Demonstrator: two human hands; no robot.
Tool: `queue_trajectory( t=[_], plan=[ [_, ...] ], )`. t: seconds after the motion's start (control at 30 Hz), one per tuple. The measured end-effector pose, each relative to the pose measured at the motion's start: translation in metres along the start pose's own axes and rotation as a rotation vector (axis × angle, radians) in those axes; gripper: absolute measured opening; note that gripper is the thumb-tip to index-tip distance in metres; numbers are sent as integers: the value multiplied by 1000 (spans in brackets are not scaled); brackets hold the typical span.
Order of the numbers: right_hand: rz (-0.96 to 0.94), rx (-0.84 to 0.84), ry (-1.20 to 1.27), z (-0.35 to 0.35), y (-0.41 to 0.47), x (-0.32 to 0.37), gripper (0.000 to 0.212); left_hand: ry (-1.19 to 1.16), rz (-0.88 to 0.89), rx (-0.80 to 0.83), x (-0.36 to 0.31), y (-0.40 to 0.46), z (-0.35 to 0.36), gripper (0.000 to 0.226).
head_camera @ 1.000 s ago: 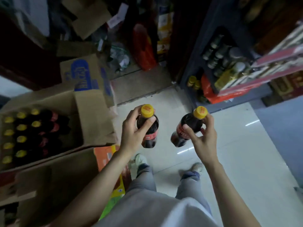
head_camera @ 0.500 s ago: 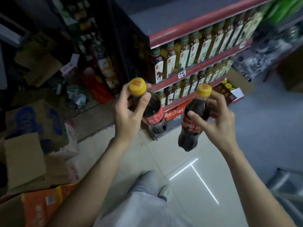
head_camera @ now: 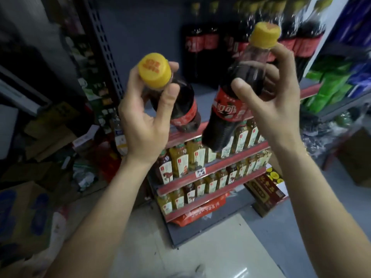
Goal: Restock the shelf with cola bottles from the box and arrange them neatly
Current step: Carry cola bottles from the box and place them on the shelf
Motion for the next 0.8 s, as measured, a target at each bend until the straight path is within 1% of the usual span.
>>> queue_trajectory(
  t=[0.13, 0.37, 0.57, 0.67, 0.8],
  plan=[
    [-136, -19, 8, -3, 51, -27, 59, 82, 21, -2, 26, 31, 47, 22],
    [-196, 16, 0, 6, 133, -104, 57, 242, -145, -46, 94, 79, 127, 39],
    [-109, 80, -29, 34, 181, -158, 58, 392, -305, -111, 142, 107, 170, 50],
    [-69, 99, -49, 48, 197, -178, 58, 449, -361, -105, 154, 119, 182, 53],
    [54, 129, -123, 62, 213, -196, 61, 473, -451, -53, 172, 135, 191, 47]
  ],
)
Point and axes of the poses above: each hand's wrist, its own y-axis towards the middle knuckle, its own z-axis out of the palm, x = y × z, the point moved 3 cm from there along y, towards the middle knuckle, and after that the axes turned 12 degrees about y, right-handed, at the moved point
